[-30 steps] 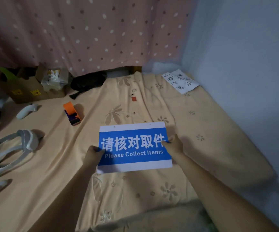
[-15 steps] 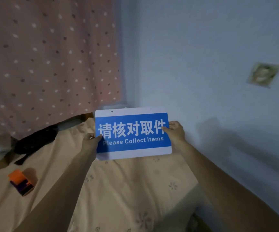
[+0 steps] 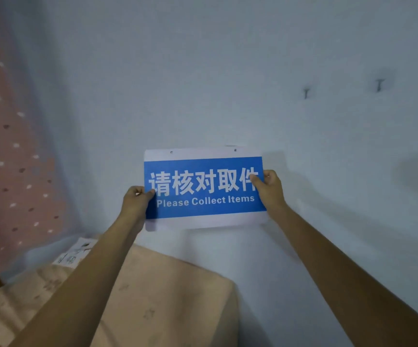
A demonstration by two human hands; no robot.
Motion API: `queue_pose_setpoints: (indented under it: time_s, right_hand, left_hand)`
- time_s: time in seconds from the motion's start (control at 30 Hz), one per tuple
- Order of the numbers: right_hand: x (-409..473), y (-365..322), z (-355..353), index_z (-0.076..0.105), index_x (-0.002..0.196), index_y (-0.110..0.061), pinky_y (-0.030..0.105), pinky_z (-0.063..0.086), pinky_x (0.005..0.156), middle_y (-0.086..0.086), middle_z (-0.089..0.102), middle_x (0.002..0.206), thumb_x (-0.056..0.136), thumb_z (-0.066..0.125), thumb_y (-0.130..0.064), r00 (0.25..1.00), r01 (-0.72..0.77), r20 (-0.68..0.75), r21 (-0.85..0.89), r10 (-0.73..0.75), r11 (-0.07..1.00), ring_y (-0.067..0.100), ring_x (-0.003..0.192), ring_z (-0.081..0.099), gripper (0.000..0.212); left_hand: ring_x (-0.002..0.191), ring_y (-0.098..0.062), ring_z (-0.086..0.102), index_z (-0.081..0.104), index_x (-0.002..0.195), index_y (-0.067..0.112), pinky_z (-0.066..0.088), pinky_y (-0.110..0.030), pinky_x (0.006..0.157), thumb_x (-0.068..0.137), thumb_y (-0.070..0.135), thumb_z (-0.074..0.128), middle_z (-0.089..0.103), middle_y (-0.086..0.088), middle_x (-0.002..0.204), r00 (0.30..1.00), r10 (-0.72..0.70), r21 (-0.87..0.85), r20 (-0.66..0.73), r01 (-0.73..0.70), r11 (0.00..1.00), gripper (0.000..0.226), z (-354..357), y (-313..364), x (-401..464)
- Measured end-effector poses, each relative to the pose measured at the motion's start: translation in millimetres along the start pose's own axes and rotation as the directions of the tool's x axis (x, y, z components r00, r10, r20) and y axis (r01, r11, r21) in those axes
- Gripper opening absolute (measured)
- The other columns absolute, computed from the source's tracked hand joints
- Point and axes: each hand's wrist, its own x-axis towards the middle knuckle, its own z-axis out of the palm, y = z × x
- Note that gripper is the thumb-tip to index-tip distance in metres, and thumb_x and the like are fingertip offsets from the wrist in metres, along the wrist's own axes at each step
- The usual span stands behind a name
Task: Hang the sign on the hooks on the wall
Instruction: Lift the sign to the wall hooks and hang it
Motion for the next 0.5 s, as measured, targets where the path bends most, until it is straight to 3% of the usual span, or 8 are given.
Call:
queue_pose_setpoints:
  time_s: [0.23,0.37,0.5]
  right_hand:
    - [73,-56,-131,0.047,0.104,-0.013,0.021,0.055,0.056,0.009,0.068,0.103,0.091,0.061,-0.029,0.967,0.139,-0.214,-0.009,-0.137,0.990,0.013,0.074,0.068,0.025]
    - [102,-79,-197,0.048,0.105,-0.015,0.027,0.057,0.062,0.007,0.069,0.102,0.089,0.062,-0.031,0.933,0.189,-0.308,-0.014,-0.184,0.982,0.018,0.079,0.070,0.027]
    - [118,-91,-246,0.047,0.107,-0.017,0.015,0.053,0.048,-0.001,0.069,0.093,0.090,0.061,-0.032,0.903,0.245,-0.350,-0.060,-0.250,0.968,0.011,0.073,0.069,0.027]
  left_hand:
    - [0.090,-0.025,0.059,0.042,0.076,0.018,0.048,-0.041,0.084,0.088,0.018,0.057,0.062,-0.006,0.094,0.964,0.178,0.011,0.197,-0.184,0.983,0.019,168,55,12]
    - [0.084,-0.017,0.063,0.043,0.075,0.019,0.050,-0.034,0.077,0.088,0.024,0.057,0.064,0.002,0.089,0.917,0.282,-0.048,0.282,-0.280,0.959,0.019,252,82,11]
    - [0.073,-0.009,0.062,0.046,0.084,0.015,0.044,-0.021,0.062,0.093,0.034,0.051,0.062,0.004,0.082,0.851,0.439,-0.070,0.288,-0.439,0.896,0.022,320,100,6]
